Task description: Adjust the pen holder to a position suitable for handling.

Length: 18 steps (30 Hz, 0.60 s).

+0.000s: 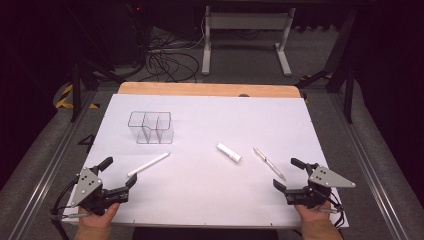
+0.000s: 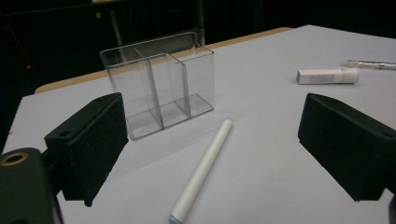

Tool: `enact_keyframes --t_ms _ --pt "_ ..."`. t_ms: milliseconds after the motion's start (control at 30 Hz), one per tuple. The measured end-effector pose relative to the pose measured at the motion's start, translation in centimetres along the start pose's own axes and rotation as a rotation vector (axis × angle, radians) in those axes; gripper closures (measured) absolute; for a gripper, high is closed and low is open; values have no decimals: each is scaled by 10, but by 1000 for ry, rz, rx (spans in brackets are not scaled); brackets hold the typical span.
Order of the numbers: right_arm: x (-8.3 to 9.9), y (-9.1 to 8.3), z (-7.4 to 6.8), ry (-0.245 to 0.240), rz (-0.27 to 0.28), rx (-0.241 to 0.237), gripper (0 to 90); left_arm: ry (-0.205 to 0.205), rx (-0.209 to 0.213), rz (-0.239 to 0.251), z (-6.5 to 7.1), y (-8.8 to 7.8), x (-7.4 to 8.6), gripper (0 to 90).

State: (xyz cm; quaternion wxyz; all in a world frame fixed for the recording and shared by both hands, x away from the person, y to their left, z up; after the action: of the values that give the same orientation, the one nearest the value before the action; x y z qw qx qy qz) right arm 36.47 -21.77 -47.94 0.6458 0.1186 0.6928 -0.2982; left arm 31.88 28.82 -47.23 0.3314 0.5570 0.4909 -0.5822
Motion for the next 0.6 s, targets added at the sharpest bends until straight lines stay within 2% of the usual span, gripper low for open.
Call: enact_keyframes --t_ms 267,400,467,500,600 --pt "-1 -1 0 -4 6 3 50 -38 38 -6 3 -1 -1 60" --pt "-1 0 0 -4 6 4 51 -15 21 -4 3 0 -1 63" --pt "-1 0 -1 -4 5 4 55 -20 27 -3 4 0 -2 70" --pt "-1 -1 -1 -3 2 6 56 -49 52 -17 6 0 -3 77" --pt "-1 -1 -2 1 3 2 61 -67 68 -25 6 0 -4 88"
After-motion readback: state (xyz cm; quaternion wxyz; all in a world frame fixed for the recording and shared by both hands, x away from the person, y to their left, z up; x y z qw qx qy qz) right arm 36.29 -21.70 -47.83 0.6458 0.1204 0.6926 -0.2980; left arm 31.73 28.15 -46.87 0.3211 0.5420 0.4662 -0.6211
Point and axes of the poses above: each handheld gripper's, and its own axes: y roughly forward along the jaws, x roughly out of its underside, z roughly to its right, the point moved 6 cm from there along y, roughly forward along the jaws, and after that the axes turned 9 degrees about -x, right-handed, at the moved point
